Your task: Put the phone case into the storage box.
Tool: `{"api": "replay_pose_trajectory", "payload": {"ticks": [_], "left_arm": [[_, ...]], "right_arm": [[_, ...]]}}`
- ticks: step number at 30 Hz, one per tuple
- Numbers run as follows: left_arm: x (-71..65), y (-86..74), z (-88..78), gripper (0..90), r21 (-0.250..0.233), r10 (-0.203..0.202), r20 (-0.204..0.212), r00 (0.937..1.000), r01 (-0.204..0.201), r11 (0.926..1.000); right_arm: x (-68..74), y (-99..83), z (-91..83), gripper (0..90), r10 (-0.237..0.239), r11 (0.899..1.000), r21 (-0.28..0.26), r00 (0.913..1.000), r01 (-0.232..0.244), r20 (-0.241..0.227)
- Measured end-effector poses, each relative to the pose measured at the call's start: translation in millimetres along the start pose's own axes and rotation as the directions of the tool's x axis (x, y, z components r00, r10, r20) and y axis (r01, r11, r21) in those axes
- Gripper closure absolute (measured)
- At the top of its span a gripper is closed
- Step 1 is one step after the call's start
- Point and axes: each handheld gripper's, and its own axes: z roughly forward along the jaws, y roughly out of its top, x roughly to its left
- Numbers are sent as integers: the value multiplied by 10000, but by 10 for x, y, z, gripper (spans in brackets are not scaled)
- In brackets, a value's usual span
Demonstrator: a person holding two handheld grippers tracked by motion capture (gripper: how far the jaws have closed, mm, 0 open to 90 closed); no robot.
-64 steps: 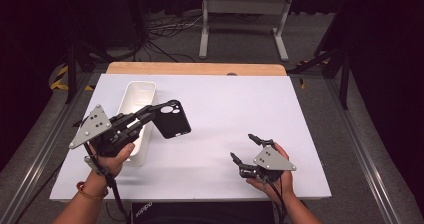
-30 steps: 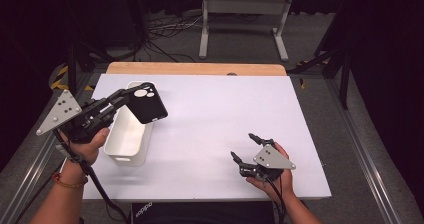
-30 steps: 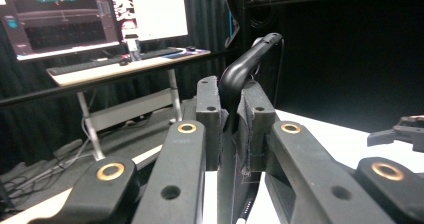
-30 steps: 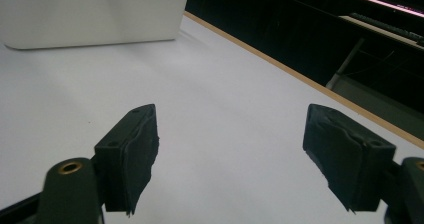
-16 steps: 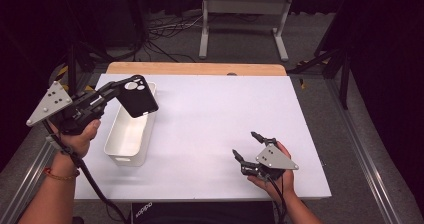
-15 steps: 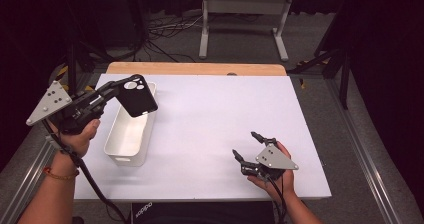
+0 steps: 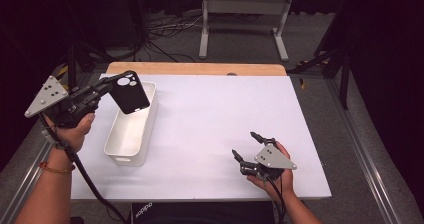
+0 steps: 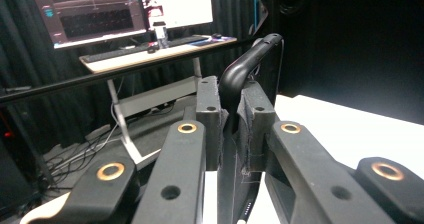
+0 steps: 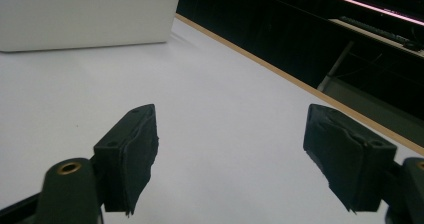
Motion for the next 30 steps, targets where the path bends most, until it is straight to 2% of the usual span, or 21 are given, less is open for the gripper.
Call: {"api": "replay_pose_trajectory", "payload": {"ticks": [6, 10, 17, 23, 26, 30], "left_arm": [[109, -47, 51, 822, 190, -52, -179, 9998, 55, 9998], [179, -76, 116, 822, 424, 45, -190, 9998, -36, 9991], [282, -138, 240, 822, 592, -40, -208, 9998, 52, 9982], [387, -213, 374, 822, 759, -43, -67, 10000, 48, 9971], [465, -287, 482, 822, 1065, -11, 42, 10000, 6, 9943], [555, -386, 583, 822, 1200, -228, 131, 9997, 210, 9926]], "right_arm": [[7, -2, 11, 223, 11, 10000, 18, 10000, -11, -17], [15, -5, 20, 223, 2, 10000, 44, 10000, -1, -65], [8, -15, 33, 223, 31, 9999, 166, 10000, -30, -47], [26, -20, 61, 224, 29, 9996, 282, 10000, -27, -48], [36, -20, 71, 223, 8, 9994, 352, 10000, -7, -26], [41, -25, 80, 223, 25, 9991, 432, 10000, -26, 22]]}}
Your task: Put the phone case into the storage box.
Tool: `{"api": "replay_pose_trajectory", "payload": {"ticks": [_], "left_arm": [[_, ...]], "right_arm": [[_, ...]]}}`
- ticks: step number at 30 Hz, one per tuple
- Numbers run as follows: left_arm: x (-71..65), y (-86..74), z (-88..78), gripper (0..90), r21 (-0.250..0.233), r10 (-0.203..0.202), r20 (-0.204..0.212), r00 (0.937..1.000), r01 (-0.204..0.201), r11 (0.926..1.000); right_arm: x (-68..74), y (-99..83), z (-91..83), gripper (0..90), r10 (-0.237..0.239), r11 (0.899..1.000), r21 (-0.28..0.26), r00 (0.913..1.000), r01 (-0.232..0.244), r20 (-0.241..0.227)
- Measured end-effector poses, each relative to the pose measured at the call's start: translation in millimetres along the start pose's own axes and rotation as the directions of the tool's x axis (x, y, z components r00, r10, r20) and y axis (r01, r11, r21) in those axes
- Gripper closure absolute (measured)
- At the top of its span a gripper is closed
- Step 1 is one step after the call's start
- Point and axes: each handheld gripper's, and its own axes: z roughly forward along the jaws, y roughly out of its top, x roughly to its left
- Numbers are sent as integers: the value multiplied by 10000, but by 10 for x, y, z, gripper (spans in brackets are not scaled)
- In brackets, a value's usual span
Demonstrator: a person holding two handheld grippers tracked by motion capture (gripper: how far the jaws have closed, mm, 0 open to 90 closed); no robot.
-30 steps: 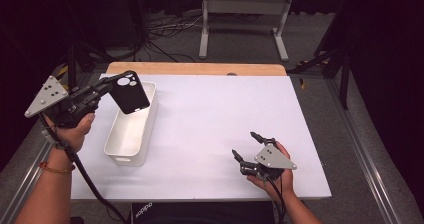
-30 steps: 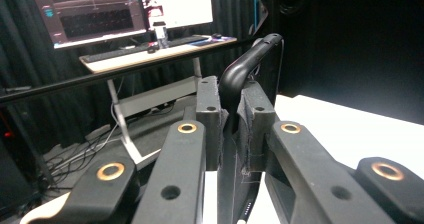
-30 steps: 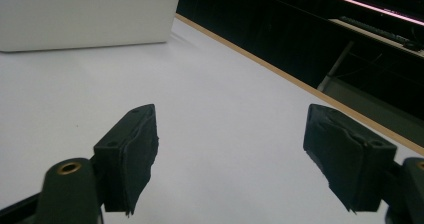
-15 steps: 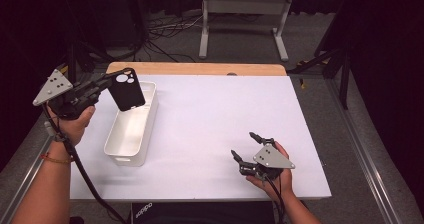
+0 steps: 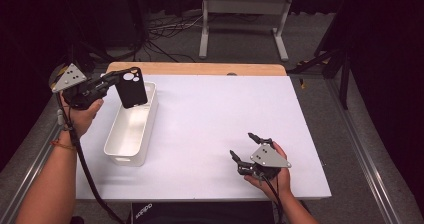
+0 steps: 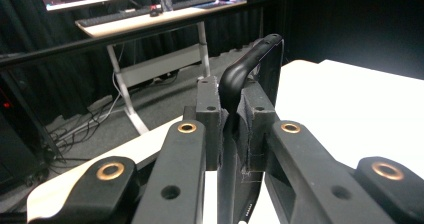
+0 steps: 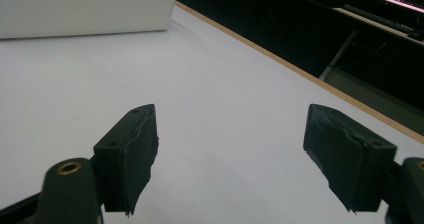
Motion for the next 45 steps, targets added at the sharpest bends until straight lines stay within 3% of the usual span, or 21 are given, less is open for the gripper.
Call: {"api": "replay_pose_trajectory", "payload": {"ticks": [6, 16, 27, 38, 44, 45], "left_arm": [[81, -113, 158, 822, 309, -25, 57, 10000, 23, 9995], [98, -197, 377, 821, 571, 95, 310, 9995, -112, 9983], [140, -311, 509, 821, 784, 12, 456, 9990, -47, 9969], [223, -403, 610, 821, 692, -86, 576, 9983, 46, 9976], [266, -429, 636, 817, 684, 79, 111, 9999, -86, 9976], [269, -440, 654, 810, 765, 292, -357, 9989, -264, 9967]], "right_arm": [[-6, -10, 12, 223, 63, 9999, 119, 9999, -65, 90], [9, -29, 19, 223, -19, 9996, 299, 9999, 15, 126], [8, -60, -31, 223, -21, 9991, 426, 9999, 14, 170], [12, -95, -89, 223, -19, 9983, 590, 9995, 2, 301], [19, -104, -105, 223, 5, 9979, 654, 9995, -26, 321], [21, -105, -107, 224, -10, 9978, 667, 9995, -11, 310]]}}
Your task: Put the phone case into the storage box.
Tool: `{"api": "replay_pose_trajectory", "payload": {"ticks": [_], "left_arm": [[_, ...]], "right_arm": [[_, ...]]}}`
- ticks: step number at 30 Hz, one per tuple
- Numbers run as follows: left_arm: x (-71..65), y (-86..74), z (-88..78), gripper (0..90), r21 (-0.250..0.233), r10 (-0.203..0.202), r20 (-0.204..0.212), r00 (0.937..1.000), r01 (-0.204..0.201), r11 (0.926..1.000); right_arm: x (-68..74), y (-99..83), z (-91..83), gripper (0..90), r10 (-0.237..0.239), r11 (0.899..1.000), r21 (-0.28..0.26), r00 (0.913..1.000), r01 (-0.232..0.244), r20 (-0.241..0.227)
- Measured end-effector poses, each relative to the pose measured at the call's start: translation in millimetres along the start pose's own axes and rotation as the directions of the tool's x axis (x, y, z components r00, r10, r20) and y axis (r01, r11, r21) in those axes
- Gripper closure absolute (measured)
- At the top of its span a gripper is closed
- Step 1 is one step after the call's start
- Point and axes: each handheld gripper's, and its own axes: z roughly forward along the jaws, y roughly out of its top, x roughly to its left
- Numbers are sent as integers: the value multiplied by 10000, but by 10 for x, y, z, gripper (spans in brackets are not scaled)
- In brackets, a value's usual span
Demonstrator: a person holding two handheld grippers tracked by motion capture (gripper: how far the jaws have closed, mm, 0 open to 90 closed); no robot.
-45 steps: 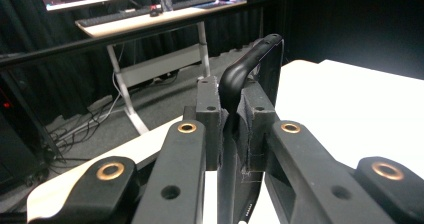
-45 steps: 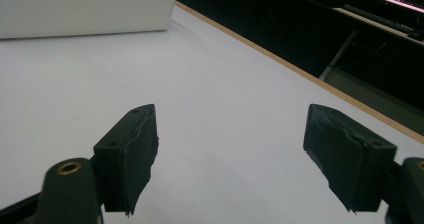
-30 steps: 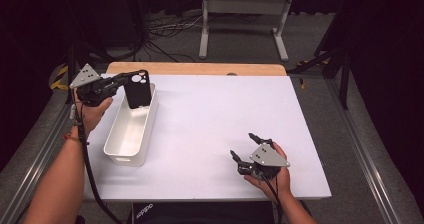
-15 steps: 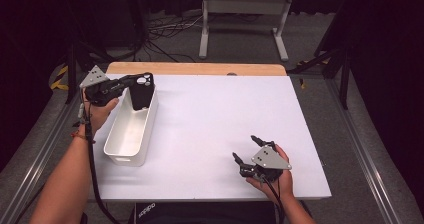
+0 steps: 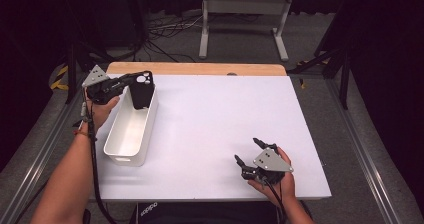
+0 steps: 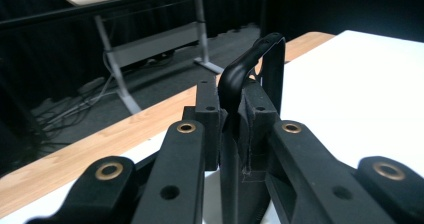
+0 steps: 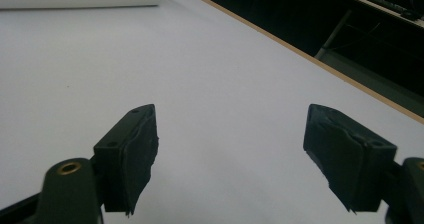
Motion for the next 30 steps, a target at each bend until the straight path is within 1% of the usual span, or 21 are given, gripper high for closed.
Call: {"api": "replay_pose_trajectory", "payload": {"ticks": [2, 4, 6, 7, 9, 11, 12, 14, 15, 16, 17, 18, 19, 20, 21, 24, 25, 26, 27, 28, 30], "left_arm": [[26, -19, 13, 792, -37, -7, -81, 10000, 7, 10000], [50, -36, 25, 784, 55, 103, -348, 9993, -101, 9999], [71, -57, 37, 780, -3, -12, -372, 9993, 12, 10000], [83, -68, 46, 776, 62, -26, -549, 9985, 29, 10000], [93, -79, 56, 759, 138, -19, -626, 9980, 28, 9999], [98, -105, 85, 758, 482, 67, -732, 9973, -32, 9988], [99, -120, 107, 764, 623, 115, -695, 9975, -71, 9980], [92, -140, 146, 773, 840, 197, -830, 9964, -127, 9964], [93, -150, 168, 773, 935, 230, -799, 9965, -154, 9955], [85, -165, 192, 776, 1032, 166, -804, 9966, -83, 9946], [89, -170, 203, 779, 1102, 252, -900, 9956, -152, 9938], [91, -179, 217, 778, 1156, 248, -918, 9955, -141, 9932], [85, -186, 225, 777, 1147, 114, -861, 9962, -14, 9934], [84, -194, 236, 777, 1186, 79, -856, 9963, 23, 9929], [76, -201, 247, 780, 1306, 64, -914, 9958, 56, 9914], [79, -205, 251, 781, 1325, 37, -897, 9960, 83, 9911], [67, -206, 257, 781, 1360, -20, -918, 9958, 145, 9906], [63, -202, 259, 781, 1393, -2, -970, 9953, 138, 9902], [61, -196, 258, 781, 1411, 99, -1014, 9948, 45, 9900], [52, -190, 252, 780, 1418, 66, -1000, 9950, 76, 9899], [49, -184, 248, 750, 1392, 28, -1003, 9950, 113, 9902]], "right_arm": [[4, -2, 1, 223, -23, 10000, 50, 10000, 24, -31], [9, -3, 5, 223, -61, 9999, 82, 10000, 61, -20], [16, -2, 7, 224, -90, 9999, 61, 9999, 91, -46], [20, 1, 8, 224, -135, 9999, 50, 9999, 135, -19], [20, 2, 9, 223, -134, 9999, 51, 9999, 134, -33], [21, 2, 12, 223, -123, 9999, 29, 9999, 123, -61], [23, 2, 15, 223, -125, 9999, 37, 9999, 126, -68], [24, 3, 18, 223, -152, 9999, 55, 9998, 153, -117], [25, 2, 19, 223, -164, 9998, 56, 9998, 165, -126], [24, 2, 19, 223, -174, 9998, 56, 9998, 175, -125], [22, 3, 17, 223, -165, 9998, 61, 9998, 166, -127], [21, 3, 15, 223, -142, 9999, 45, 9998, 143, -113], [17, 4, 12, 223, -156, 9999, 27, 9998, 157, -108], [15, 4, 10, 223, -154, 9999, 34, 9998, 155, -114], [12, 3, 10, 223, -132, 9999, 29, 9998, 132, -129], [15, 5, 11, 223, -155, 9999, 23, 9998, 156, -123], [21, 13, 4, 224, -231, 9997, 8, 9997, 231, -123], [21, 13, 4, 224, -231, 9997, 8, 9997, 231, -123], [27, 20, -3, 224, -266, 9996, -9, 9996, 266, -96], [29, 27, -10, 223, -304, 9995, -46, 9995, 304, -82], [30, 37, -17, 223, -306, 9995, -81, 9995, 305, -66]]}}
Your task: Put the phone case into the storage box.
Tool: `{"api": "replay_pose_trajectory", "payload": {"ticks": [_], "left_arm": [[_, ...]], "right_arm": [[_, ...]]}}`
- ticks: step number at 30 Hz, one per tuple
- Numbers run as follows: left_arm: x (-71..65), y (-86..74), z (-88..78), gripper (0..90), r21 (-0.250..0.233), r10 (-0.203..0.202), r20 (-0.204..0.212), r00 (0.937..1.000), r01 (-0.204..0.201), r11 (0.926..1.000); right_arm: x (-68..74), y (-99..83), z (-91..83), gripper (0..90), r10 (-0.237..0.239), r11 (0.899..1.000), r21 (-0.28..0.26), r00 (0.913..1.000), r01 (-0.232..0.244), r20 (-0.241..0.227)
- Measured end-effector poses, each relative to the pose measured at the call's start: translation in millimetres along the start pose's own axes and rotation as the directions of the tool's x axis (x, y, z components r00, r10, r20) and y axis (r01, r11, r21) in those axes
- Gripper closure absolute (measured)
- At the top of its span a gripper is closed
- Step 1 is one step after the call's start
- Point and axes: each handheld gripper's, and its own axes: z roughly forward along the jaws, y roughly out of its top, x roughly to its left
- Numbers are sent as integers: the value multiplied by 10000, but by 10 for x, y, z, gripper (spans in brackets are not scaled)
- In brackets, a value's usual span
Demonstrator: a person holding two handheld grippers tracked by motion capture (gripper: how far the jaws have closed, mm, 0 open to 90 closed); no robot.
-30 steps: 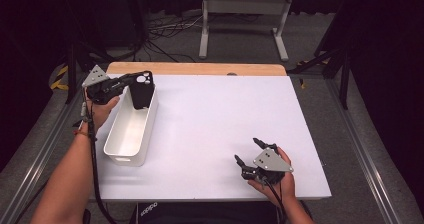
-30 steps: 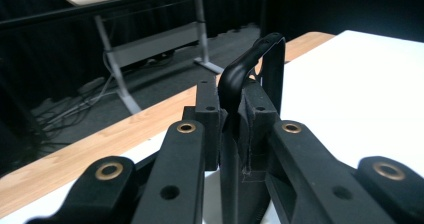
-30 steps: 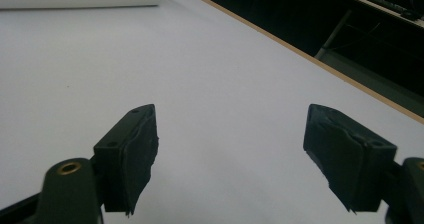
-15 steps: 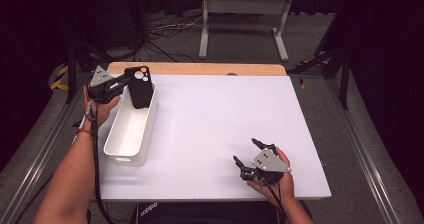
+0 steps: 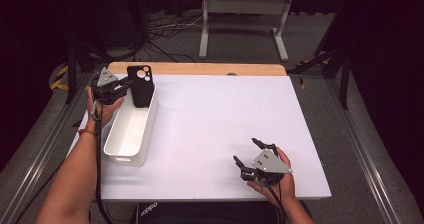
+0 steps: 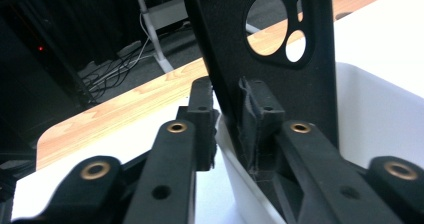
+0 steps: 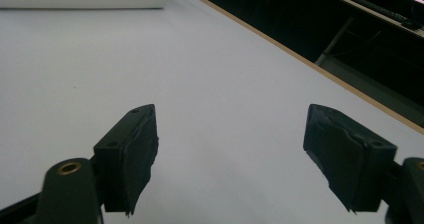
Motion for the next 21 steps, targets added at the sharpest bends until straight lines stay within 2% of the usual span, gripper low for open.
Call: {"api": "replay_pose_trajectory", "payload": {"ticks": [9, 16, 21], "left_arm": [[-6, 19, -50, 715, -69, -204, -264, 9994, 202, 9998], [2, 21, -147, 702, -419, -398, -207, 9990, 389, 9984], [-30, 14, -218, 701, -406, -372, -148, 9992, 366, 9985]], "right_arm": [[19, 9, 10, 223, -181, 9998, -24, 9998, 181, -56], [12, 15, 4, 223, -226, 9997, -118, 9997, 225, -81], [-5, 15, 17, 224, -130, 9999, -99, 9999, 130, -33]]}}
